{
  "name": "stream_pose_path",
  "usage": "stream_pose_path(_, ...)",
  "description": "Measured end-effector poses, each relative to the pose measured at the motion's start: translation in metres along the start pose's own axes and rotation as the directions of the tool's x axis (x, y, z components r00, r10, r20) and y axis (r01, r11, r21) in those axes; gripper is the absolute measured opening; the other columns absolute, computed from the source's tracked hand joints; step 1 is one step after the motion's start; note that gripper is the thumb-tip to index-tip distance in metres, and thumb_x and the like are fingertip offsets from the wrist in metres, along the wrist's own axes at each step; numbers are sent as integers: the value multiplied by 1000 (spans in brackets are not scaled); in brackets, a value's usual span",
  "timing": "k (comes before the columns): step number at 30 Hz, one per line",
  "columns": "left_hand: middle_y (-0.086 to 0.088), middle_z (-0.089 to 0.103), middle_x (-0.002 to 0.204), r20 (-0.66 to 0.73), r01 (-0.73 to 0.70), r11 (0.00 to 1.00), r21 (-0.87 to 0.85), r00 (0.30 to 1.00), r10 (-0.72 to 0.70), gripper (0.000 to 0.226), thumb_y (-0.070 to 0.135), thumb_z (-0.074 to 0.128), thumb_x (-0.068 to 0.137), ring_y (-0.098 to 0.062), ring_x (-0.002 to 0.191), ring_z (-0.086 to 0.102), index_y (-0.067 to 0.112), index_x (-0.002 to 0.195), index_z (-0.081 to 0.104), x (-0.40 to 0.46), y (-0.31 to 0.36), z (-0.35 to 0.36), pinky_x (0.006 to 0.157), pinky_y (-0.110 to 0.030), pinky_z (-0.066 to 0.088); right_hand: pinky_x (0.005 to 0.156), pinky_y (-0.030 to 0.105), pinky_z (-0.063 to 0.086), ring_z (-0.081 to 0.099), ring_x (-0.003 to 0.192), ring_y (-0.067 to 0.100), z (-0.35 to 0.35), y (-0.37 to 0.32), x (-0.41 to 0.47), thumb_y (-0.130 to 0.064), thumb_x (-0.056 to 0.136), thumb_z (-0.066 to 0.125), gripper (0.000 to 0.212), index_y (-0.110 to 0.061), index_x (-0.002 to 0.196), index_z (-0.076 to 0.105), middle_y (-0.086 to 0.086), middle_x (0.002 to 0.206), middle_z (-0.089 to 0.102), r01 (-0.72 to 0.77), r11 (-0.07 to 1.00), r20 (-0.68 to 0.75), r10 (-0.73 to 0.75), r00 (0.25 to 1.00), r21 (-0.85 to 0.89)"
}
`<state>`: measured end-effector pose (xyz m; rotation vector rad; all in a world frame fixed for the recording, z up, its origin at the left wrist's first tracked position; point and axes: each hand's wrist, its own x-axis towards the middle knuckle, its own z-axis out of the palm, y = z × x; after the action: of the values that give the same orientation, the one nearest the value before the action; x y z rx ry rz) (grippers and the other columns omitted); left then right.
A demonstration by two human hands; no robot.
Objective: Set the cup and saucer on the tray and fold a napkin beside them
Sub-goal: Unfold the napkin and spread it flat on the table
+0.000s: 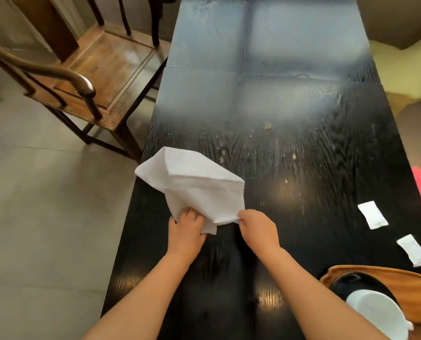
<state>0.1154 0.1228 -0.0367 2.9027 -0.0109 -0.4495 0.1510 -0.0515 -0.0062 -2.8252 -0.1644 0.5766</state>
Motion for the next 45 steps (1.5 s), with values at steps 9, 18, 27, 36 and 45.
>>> stream_pose_path(9, -2, 64, 84, -74, 46, 806, -590, 991, -111, 17, 12, 51, 93, -21, 83, 61, 11, 95, 68, -16, -30, -65, 64, -21, 43, 63, 31, 39, 54, 79, 22, -72, 23, -1, -15, 87, 46, 20, -15, 88, 66, 5, 88, 66, -175, 916, -64, 211, 975, 360)
stream_pose_path(18, 10, 65, 86, -338, -286, 578, -764, 941, 18, 20, 22, 45, 98, 1, 82, 60, 29, 96, 64, -30, -13, -207, 69, -10, 48, 82, 39, 45, 53, 103, 31, -165, 13, -26, -17, 84, 57, 32, -16, 116, 59, 11, 112, 61, -127, 958, -273, 198, 942, 258)
stream_pose_path(27, -15, 65, 101, -346, -353, 306, -884, 935, 77, 24, 28, 47, 95, -30, 98, 63, 14, 107, 63, -57, 28, -264, 87, -44, 53, 86, -2, 34, 49, 107, -10, -190, -55, -111, -44, 80, 63, 43, -44, 121, 47, -28, 112, 54, 533, 688, -569, -209, 795, 493)
stream_pose_path(36, -9, 64, 104, -45, -79, 352, -933, 994, 104, 36, 38, 45, 91, -22, 99, 58, 12, 99, 67, -68, 31, -288, 87, -36, 44, 65, 34, 48, 59, 66, 16, -215, -64, -111, -12, 86, 60, 11, -9, 77, 67, 3, 69, 67, 497, 762, -539, -234, 809, 415)
stream_pose_path(45, 16, 62, 87, -427, -307, 909, -282, 889, 167, 37, 56, 66, 72, -3, 80, 61, 28, 96, 61, -104, 56, -297, 68, -25, 52, 50, 25, 36, 47, 53, 9, -248, -91, -117, -32, 78, 66, 22, -24, 60, 57, -11, 50, 49, 447, 861, -575, -245, 781, 241)
